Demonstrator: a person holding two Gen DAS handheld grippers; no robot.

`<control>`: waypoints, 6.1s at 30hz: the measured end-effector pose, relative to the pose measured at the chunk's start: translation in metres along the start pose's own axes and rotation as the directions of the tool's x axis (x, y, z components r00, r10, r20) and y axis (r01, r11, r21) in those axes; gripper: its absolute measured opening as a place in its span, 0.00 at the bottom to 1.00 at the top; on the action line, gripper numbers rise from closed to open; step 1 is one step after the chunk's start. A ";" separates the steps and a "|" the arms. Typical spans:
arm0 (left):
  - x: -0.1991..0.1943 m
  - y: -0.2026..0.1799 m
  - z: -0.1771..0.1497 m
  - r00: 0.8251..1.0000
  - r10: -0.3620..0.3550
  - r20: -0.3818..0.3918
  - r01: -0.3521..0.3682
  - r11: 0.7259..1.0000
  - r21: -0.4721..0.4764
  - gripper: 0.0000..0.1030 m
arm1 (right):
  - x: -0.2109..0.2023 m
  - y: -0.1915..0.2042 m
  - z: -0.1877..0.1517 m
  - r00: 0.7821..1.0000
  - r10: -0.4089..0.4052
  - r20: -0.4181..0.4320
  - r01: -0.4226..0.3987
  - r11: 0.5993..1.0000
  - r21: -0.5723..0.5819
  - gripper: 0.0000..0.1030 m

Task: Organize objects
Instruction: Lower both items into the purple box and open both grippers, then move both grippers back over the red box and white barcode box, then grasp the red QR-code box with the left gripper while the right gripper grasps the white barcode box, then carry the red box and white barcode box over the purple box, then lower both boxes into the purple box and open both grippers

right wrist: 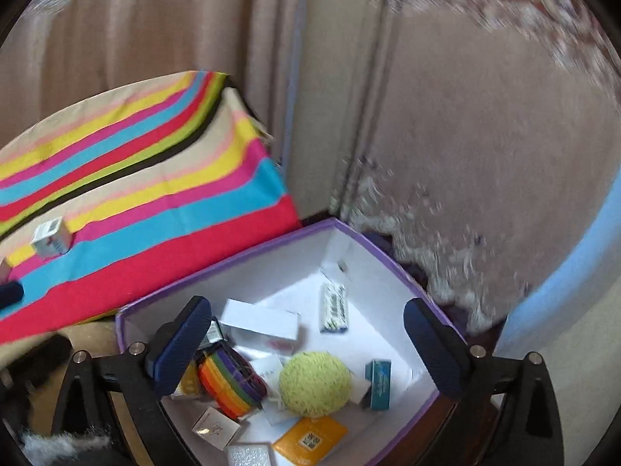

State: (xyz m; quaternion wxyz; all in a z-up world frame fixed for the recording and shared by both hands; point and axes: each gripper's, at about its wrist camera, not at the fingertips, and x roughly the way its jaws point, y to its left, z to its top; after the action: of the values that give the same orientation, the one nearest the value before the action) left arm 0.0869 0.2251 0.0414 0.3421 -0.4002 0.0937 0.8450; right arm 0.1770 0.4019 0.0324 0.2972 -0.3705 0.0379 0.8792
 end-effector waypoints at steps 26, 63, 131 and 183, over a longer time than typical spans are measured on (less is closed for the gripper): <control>-0.005 0.289 -0.042 0.970 0.223 -0.100 -0.244 0.888 -0.390 0.79 | 0.019 0.225 0.044 0.927 0.356 -0.116 -0.374 0.899 -0.229 0.98; 0.039 0.307 -0.037 0.966 0.236 -0.103 -0.258 0.886 -0.384 0.61 | 0.117 0.332 0.072 0.917 0.322 -0.233 -0.381 0.882 -0.278 0.87; -0.029 0.122 -0.054 0.982 0.183 -0.038 -0.186 0.941 -0.281 0.61 | -0.003 0.162 -0.006 0.934 0.311 -0.178 -0.340 0.925 -0.170 0.68; 0.063 -0.090 -0.014 0.982 -0.108 -0.156 0.120 0.990 0.068 0.61 | 0.056 -0.067 -0.045 0.973 0.041 -0.229 -0.009 0.990 0.139 0.69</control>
State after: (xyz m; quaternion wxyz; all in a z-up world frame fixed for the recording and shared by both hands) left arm 0.1263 0.3185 -0.0036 0.3971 -0.4545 0.1291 0.7868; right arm 0.2110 0.4714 -0.0279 0.3044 -0.4485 0.1371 0.8291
